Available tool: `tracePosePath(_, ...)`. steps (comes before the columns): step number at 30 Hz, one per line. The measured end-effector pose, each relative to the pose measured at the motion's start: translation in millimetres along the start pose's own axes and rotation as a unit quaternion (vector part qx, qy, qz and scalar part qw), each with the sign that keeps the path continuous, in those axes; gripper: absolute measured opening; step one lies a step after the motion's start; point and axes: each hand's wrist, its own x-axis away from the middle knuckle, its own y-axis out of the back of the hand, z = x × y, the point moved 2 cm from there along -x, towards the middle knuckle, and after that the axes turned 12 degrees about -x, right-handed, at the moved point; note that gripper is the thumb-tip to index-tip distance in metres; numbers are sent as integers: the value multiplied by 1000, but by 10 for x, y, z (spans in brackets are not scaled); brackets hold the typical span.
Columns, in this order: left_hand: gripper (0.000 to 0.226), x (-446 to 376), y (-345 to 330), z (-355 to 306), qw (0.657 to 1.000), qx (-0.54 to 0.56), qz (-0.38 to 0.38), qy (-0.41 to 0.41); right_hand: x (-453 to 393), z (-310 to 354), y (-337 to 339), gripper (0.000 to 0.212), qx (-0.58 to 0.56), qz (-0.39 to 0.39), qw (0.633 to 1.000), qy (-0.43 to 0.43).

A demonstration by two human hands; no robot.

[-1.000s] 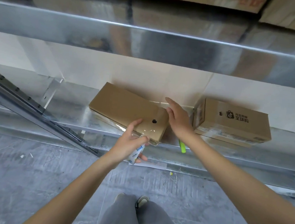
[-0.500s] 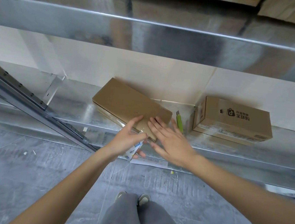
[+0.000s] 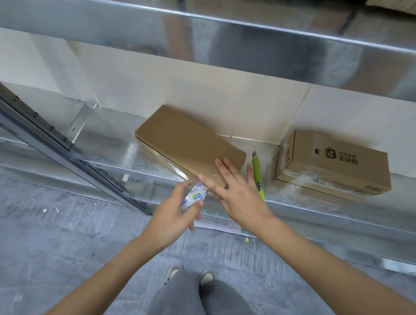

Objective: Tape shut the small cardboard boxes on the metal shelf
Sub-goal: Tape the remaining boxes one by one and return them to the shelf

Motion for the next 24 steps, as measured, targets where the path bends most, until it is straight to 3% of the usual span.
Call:
tracePosePath(2,20,12,-53,11,999,19,-27,-8,2,11,14,61,0,-8,1000,-2)
tracePosePath(7,25,-3,-171,140,994,-95,-44,-32,-10,11,21,65,12,-10,1000,-6)
tracePosePath(11,26,-60,-205,391,999,16,-3,29,-13,14,-4,65,22,-13,1000,-8)
tracePosePath(15,25,-195,-319,418,998,37,20,40,-36,-16,23,63,27,-12,1000,5)
tracePosePath(20,22,-191,-391,457,996,70,6,47,-253,-209,154,112,-32,67,993,-96)
tracePosePath(24,15,-80,-344,518,998,34,-16,52,-304,-249,158,115,-118,96,977,-150)
